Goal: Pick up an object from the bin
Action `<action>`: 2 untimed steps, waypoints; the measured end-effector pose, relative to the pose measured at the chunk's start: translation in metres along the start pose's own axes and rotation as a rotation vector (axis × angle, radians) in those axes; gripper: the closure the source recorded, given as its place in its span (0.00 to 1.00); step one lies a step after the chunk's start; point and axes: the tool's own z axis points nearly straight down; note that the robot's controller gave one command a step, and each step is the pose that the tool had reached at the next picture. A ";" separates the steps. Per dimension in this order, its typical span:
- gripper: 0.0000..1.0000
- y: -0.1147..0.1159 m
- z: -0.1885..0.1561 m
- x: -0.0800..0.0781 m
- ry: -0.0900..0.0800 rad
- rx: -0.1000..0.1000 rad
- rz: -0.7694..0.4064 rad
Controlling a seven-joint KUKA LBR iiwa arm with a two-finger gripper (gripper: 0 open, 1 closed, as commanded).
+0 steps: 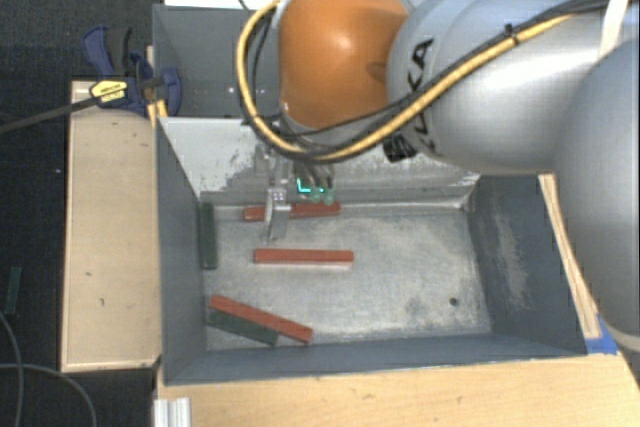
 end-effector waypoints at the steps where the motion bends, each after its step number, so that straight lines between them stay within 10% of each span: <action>1: 0.00 -0.052 0.161 0.018 0.000 0.002 -0.252; 2: 1.00 -0.051 0.157 0.016 -0.006 -0.001 -0.248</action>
Offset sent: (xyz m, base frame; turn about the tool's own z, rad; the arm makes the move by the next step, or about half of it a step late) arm -0.0172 -0.0509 -0.1577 -0.2538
